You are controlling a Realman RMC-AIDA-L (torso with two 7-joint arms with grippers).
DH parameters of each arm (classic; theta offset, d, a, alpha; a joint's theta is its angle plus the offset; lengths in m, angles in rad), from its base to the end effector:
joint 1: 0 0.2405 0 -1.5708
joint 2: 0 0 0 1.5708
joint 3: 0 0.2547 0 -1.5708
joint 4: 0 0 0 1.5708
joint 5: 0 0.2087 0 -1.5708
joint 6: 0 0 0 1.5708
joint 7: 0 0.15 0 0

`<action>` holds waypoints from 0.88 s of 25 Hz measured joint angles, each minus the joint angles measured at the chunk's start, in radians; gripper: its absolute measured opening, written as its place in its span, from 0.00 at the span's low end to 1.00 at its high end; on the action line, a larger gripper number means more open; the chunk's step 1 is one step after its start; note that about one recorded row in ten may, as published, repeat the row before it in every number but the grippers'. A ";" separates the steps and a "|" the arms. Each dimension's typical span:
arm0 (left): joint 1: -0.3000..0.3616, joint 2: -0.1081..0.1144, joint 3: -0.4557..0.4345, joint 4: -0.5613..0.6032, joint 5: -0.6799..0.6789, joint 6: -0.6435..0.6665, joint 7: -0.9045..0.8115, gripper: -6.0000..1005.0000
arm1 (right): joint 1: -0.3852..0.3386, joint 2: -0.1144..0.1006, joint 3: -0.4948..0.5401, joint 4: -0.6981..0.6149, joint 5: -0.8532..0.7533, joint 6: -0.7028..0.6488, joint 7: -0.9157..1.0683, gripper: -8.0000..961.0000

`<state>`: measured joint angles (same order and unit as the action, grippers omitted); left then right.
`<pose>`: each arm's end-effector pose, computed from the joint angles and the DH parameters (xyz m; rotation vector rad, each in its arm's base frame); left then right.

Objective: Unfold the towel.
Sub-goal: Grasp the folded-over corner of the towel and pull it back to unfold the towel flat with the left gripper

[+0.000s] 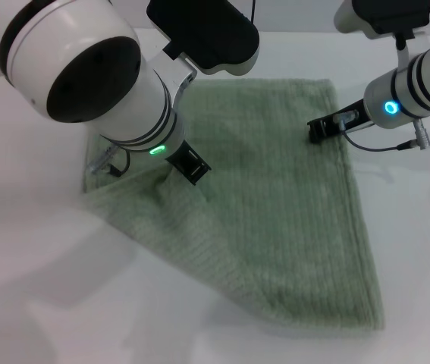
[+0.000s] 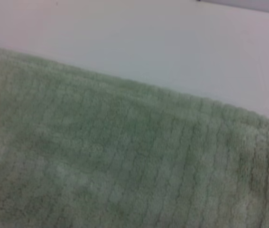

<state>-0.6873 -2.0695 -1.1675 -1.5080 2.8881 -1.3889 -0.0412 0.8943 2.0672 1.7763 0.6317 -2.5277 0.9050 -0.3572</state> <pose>-0.1114 0.3420 -0.0645 -2.3331 -0.6514 0.5663 0.2044 0.4334 -0.0643 -2.2538 1.2448 -0.2116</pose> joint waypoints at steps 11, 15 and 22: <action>-0.019 0.002 -0.001 -0.001 0.002 -0.076 -0.022 0.01 | -0.004 0.001 0.000 -0.006 0.002 -0.010 -0.005 0.01; -0.028 0.001 -0.001 -0.011 0.002 -0.104 -0.032 0.01 | -0.007 0.001 0.000 -0.006 0.003 -0.014 -0.005 0.01; -0.061 0.004 0.003 -0.042 0.004 -0.214 -0.087 0.01 | -0.008 0.001 0.000 -0.006 0.003 -0.014 -0.006 0.01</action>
<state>-0.7485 -2.0659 -1.1647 -1.5497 2.8917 -1.6033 -0.1284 0.8866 2.0678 1.7762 0.6258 -2.5252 0.8908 -0.3632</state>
